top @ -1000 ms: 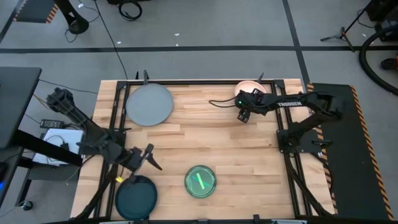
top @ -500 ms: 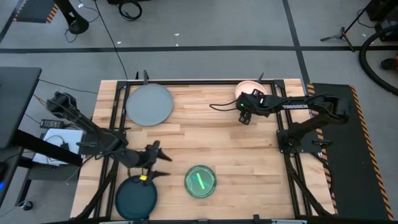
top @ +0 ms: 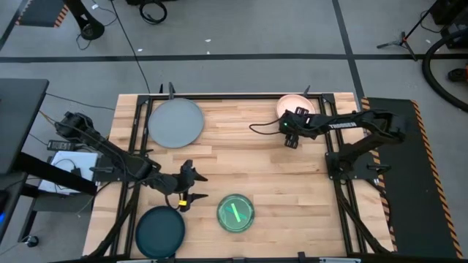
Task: Stack plastic plates
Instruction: Stack the plates on the black plate
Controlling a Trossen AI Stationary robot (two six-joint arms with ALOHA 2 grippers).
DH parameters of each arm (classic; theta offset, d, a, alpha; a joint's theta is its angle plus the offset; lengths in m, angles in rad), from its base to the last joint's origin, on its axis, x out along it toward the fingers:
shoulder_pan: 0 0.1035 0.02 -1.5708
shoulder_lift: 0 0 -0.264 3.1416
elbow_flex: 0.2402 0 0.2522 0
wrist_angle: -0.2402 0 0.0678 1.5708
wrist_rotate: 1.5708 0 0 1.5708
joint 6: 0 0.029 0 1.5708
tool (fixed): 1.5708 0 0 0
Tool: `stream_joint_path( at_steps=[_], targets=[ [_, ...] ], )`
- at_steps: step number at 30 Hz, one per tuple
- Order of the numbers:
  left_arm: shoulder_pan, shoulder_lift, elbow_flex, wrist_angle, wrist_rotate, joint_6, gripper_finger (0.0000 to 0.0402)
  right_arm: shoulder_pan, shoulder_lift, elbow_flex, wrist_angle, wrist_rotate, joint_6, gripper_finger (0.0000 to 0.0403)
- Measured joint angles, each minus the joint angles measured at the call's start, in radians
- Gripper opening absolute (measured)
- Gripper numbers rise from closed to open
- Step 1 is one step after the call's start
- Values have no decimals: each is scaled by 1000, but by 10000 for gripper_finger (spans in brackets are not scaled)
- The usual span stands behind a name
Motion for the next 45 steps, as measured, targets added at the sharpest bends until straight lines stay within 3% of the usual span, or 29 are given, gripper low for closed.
stream_joint_path(
  at_steps=[10,25,34,40,45],
  targets=[
    [4,0,0,6,33,1,283,-1,21,-11,9,63,-26,192],
    [5,0,0,12,37,2,283,87,20,-11,13,133,0,62],
    [5,0,0,13,30,69,283,183,20,15,-26,123,62,60],
    [5,-1,0,48,-112,234,283,304,20,148,-162,15,149,60],
    [29,21,0,56,-115,273,283,398,20,256,-188,-83,156,60]
  ],
)
